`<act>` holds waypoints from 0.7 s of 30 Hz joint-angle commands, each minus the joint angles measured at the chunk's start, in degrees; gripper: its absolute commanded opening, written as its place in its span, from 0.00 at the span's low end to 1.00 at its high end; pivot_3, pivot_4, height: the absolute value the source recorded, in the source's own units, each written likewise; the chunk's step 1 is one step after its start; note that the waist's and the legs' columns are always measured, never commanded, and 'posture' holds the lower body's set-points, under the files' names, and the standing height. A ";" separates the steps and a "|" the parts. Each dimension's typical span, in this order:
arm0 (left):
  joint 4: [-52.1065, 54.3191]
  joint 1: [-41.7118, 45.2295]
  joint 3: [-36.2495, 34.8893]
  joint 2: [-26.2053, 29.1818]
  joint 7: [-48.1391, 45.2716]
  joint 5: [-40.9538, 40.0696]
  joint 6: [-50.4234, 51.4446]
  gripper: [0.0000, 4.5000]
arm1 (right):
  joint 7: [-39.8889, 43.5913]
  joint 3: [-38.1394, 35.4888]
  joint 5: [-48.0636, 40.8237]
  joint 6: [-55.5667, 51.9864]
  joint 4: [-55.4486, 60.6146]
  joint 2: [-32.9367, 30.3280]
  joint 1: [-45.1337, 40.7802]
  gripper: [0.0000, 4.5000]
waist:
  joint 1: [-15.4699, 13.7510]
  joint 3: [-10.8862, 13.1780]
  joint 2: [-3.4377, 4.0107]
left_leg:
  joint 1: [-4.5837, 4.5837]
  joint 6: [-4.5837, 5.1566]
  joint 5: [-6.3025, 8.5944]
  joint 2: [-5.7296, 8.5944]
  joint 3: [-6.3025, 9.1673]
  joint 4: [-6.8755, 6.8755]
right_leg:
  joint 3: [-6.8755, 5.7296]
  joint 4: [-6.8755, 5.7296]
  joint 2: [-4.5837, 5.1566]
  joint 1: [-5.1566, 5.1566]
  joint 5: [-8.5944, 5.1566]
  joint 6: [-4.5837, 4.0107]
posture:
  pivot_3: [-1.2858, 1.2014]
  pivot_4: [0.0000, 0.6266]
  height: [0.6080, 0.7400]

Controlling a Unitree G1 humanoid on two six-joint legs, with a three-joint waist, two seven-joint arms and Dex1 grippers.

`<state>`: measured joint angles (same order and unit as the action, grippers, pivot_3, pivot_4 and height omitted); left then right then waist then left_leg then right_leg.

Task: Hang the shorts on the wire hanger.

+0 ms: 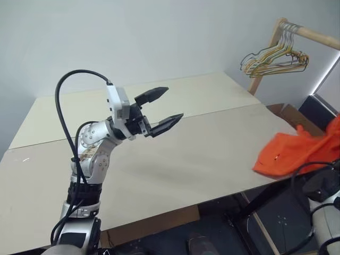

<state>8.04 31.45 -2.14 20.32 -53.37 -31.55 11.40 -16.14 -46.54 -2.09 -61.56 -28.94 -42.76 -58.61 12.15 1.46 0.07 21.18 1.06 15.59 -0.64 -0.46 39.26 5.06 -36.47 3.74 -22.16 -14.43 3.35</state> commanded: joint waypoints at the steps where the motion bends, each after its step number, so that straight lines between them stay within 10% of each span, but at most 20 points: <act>1: 1.17 0.88 -0.17 0.35 0.40 -0.01 -0.52 1.00 | -1.86 -0.78 -1.92 5.30 -3.50 -2.64 -3.13 0.00 | 0.01 0.00 0.00 | -0.04 0.00 0.00 0.00 -0.08 -0.09 | 0.08 0.06 0.00 0.00 0.02 0.03 | 0.44 0.00 1.00; 21: 2.87 -0.71 -0.33 1.65 -2.26 -1.88 -0.64 1.00 | -6.81 -6.38 -15.25 15.87 -26.43 -11.54 -4.66 0.00 | 0.08 0.05 -0.05 | -0.05 0.04 0.02 0.01 -0.94 -0.38 | 0.54 0.56 -0.03 0.04 0.14 0.23 | 0.44 0.00 1.00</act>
<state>9.64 29.46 -1.95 21.77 -54.93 -31.86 11.44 -22.57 -52.60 -15.63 -47.01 -55.18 -52.99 -62.30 12.23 1.50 0.01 21.13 1.10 15.61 -0.63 -1.40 38.87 5.67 -35.88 3.66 -22.13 -14.29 3.58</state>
